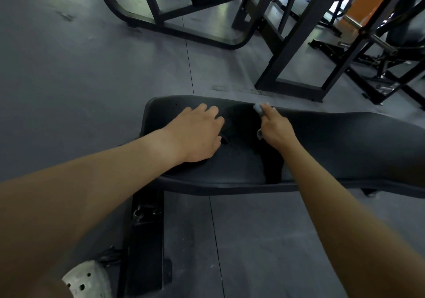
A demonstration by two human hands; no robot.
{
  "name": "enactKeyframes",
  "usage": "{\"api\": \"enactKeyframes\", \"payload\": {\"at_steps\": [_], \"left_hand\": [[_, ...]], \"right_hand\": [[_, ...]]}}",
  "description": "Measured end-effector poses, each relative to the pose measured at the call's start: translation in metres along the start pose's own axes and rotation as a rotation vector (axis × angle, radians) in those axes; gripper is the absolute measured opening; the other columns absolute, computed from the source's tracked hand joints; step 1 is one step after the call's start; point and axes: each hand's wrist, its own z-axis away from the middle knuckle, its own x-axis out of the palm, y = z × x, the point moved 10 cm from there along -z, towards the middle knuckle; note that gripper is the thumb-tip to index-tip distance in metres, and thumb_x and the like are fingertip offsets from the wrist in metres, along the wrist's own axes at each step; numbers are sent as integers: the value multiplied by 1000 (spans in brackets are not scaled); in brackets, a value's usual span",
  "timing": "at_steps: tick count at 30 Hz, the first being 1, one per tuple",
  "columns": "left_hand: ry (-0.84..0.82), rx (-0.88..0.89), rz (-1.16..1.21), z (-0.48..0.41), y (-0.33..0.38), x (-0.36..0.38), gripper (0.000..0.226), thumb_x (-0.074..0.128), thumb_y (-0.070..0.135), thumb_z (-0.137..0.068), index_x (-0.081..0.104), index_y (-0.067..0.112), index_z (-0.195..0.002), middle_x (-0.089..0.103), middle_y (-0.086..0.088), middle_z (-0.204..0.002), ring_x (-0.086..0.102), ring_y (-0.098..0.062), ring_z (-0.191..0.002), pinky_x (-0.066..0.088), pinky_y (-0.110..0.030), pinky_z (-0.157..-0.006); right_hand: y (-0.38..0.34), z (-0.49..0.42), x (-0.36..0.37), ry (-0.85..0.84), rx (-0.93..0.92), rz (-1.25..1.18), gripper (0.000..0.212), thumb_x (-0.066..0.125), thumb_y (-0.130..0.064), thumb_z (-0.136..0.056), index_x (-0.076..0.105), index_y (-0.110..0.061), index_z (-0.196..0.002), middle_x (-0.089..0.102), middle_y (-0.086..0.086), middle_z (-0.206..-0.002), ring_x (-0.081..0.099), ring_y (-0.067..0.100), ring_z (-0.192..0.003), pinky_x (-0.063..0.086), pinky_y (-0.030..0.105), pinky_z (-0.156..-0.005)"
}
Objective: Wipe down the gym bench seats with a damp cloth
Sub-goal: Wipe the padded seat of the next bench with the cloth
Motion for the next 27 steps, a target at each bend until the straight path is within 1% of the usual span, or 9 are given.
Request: {"api": "enactKeyframes", "payload": {"at_steps": [3, 6, 9, 11, 13, 16, 20, 23, 27], "left_hand": [[11, 13, 11, 1, 1, -2, 41, 39, 43, -106, 55, 14, -131, 52, -5, -123, 50, -23, -109, 46, -38, -86], [19, 17, 13, 1, 1, -4, 41, 41, 42, -105, 58, 15, -129, 54, -4, -121, 51, -22, -107, 45, -38, -86], [30, 17, 27, 2, -1, -6, 41, 43, 41, -104, 57, 15, -132, 54, -4, -120, 52, -22, -106, 45, -38, -86], [26, 19, 30, 4, -1, -6, 40, 44, 41, -104, 57, 15, -132, 55, -3, -120, 52, -22, -106, 45, -38, -86], [13, 20, 36, 6, -2, -6, 39, 43, 40, -104, 60, 16, -129, 56, -2, -119, 53, -21, -105, 47, -38, -86], [-14, 25, 37, 10, -4, -4, 39, 41, 39, -105, 61, 15, -128, 57, -1, -120, 54, -21, -106, 50, -40, -87], [-34, 20, 50, 14, -8, -3, 37, 41, 37, -105, 62, 16, -127, 58, 0, -119, 55, -21, -104, 50, -41, -87], [-47, 18, 57, 15, -11, -4, 36, 42, 36, -104, 63, 17, -126, 59, 1, -118, 56, -21, -104, 50, -43, -89], [-39, 8, 78, 13, -17, -7, 29, 45, 33, -101, 65, 18, -117, 60, 1, -108, 58, -21, -95, 50, -42, -84]], "right_hand": [[-20, 6, 12, -19, -20, 18, 41, 44, -11, -99, 49, -17, -139, 50, 17, -140, 51, 42, -125, 42, 49, -106], [-50, 28, 31, -54, -177, 37, 48, 34, -11, -105, 40, -17, -153, 33, 9, -163, 24, 30, -152, 24, 40, -120], [-67, 55, 49, -125, -364, 74, 50, 33, -11, -108, 34, -18, -157, 26, 2, -167, 14, 21, -156, 9, 27, -121], [-64, 57, 48, -154, -390, 58, 50, 33, -12, -109, 34, -21, -158, 25, -3, -167, 13, 15, -156, 5, 23, -120], [-56, 47, 40, -124, -348, 47, 49, 34, -14, -109, 37, -24, -157, 26, -5, -167, 16, 13, -155, 7, 28, -125], [-38, 27, 20, -44, -156, -8, 49, 34, -15, -109, 38, -24, -156, 26, 1, -167, 20, 21, -155, 17, 39, -126], [-33, 22, 18, 4, -23, -86, 51, 32, -11, -107, 39, -22, -156, 25, 2, -167, 19, 24, -155, 17, 41, -126], [-52, 34, 32, 9, -64, -98, 51, 33, -12, -106, 39, -21, -155, 26, 0, -167, 17, 24, -155, 14, 41, -126], [-95, 71, 57, -68, -330, -14, 44, 38, -4, -103, 47, -10, -145, 40, 11, -157, 26, 29, -149, 17, 38, -122]]}}
